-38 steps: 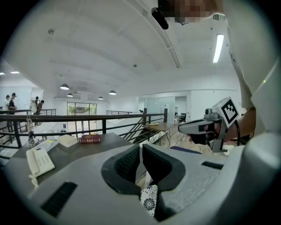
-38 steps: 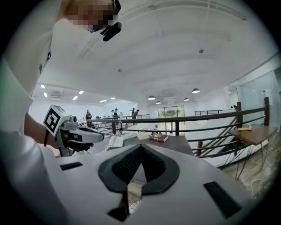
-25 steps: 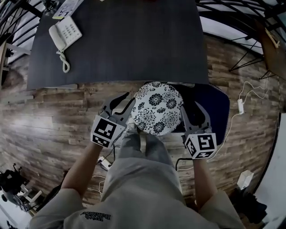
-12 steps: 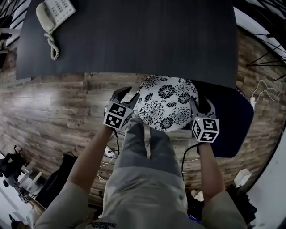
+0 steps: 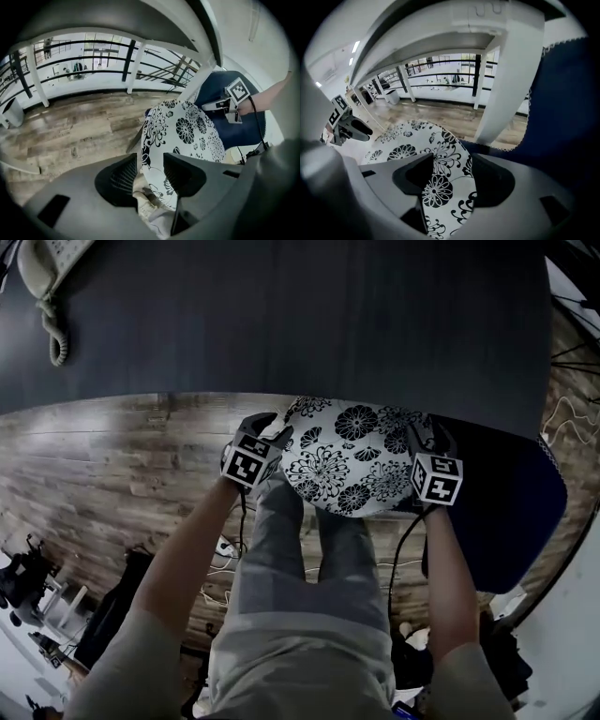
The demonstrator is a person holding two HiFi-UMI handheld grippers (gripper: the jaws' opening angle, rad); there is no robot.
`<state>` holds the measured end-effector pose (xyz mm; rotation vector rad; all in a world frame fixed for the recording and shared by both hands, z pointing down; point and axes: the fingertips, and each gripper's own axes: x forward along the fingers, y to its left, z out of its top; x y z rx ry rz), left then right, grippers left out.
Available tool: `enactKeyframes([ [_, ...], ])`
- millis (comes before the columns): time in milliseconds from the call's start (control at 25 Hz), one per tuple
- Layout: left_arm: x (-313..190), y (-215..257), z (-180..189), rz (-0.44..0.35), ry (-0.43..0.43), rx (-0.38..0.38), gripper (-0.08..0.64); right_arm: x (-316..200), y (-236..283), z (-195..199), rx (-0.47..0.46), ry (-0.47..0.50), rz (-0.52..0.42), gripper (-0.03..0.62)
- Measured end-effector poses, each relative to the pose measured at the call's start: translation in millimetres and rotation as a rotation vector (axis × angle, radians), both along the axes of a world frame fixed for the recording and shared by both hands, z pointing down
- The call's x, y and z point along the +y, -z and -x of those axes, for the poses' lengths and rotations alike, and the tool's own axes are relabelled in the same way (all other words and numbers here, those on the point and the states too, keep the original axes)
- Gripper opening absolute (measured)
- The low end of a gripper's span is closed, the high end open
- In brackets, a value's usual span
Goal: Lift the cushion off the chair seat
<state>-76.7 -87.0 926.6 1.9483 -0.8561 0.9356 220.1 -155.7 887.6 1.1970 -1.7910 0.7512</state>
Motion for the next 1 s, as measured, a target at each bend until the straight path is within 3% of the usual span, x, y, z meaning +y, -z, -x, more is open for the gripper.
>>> enactKeyframes([
  [320,11,-44,-10,0.092,0.050,0.033,0.156,9,-63,-20,0.097,0.059,0.099,0.250],
  [480,13,-50,-7,0.114,0.058,0.032,0.119,13,-68,-12,0.128,0.123,0.108,0.120],
  [560,14,-44,-8,0.114,0.058,0.041,0.018,17,-62,-9,0.138,0.128,0.090,0.009],
  [720,15,-28,-7,0.084,0.074,0.079,0.009,20,-42,-10,0.108,0.075,0.025,0.003],
  [1000,41,50,-23,0.020,-0.013,0.074,0.008,55,33,-29,0.081,0.049,-0.064,0.003],
])
